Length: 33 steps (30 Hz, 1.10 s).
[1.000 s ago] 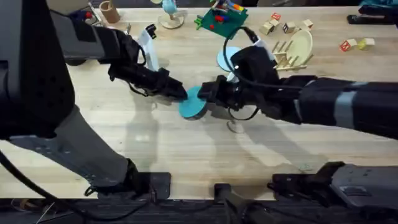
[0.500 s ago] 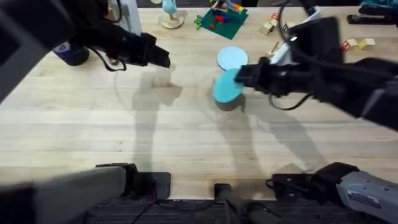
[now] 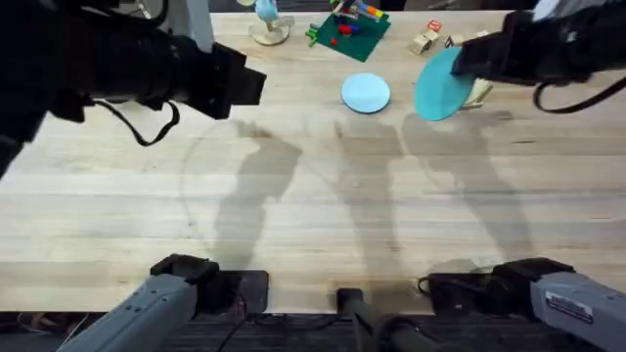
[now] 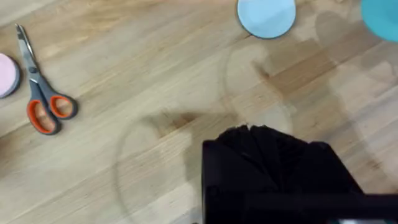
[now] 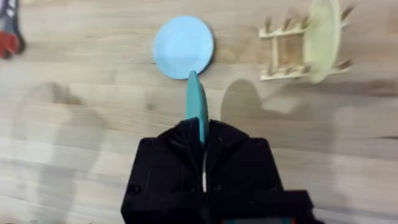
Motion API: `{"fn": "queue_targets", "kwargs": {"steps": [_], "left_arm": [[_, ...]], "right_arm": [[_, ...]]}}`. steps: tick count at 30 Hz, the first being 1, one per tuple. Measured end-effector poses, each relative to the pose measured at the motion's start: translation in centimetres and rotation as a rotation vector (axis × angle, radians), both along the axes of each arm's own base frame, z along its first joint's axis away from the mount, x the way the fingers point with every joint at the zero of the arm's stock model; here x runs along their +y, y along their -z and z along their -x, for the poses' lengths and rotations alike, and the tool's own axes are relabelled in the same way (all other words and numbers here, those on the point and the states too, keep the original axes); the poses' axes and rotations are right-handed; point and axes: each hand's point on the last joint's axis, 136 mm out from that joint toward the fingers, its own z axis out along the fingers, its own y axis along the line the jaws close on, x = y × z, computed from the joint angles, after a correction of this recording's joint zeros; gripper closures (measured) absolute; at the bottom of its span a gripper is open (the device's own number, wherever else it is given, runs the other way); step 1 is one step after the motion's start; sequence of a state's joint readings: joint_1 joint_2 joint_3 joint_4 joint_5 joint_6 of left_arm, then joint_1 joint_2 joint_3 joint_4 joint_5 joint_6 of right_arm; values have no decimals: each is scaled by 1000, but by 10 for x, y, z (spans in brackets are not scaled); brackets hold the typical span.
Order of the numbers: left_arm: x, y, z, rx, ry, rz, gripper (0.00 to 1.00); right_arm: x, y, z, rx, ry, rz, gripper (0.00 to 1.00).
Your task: Pick up the plates from the table one by one and place each into a slot on the dish rack.
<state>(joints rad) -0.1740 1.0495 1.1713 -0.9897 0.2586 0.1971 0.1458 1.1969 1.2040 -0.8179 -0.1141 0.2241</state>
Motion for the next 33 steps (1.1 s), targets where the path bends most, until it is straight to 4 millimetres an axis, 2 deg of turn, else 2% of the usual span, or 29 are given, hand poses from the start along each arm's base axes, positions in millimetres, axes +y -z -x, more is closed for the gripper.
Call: {"fn": "queue_targets", "kwargs": {"steps": [7,9,10,13,14,20,25,29,33], "left_arm": [[2,2,5,15,-16,-9,935],[2,2,5,17,-19,-8,661],[2,2,5,18,-20,-8,479],[2,2,5,21,-24,-4,51],[2,2,5,21,-23,-5,17],[2,2,5,21,-25,-4,7],[2,2,5,21,-25,-4,6],[2,2,5,21,-25,-4,7],[2,2,5,21,-25,-4,7]], "right_arm": [[-19,-16,2,-38,-75,159,970],[-20,-23,0,-61,-98,185,971],[-21,-27,-1,-72,-105,194,971],[-26,-37,-4,-104,-111,224,972],[-28,-41,-5,-114,-112,235,972],[-46,-63,-9,-153,-98,288,972],[-62,-78,-25,-159,-82,327,972],[-74,-77,-43,-138,-68,345,972],[-88,-65,-57,-98,-43,348,972]]}}
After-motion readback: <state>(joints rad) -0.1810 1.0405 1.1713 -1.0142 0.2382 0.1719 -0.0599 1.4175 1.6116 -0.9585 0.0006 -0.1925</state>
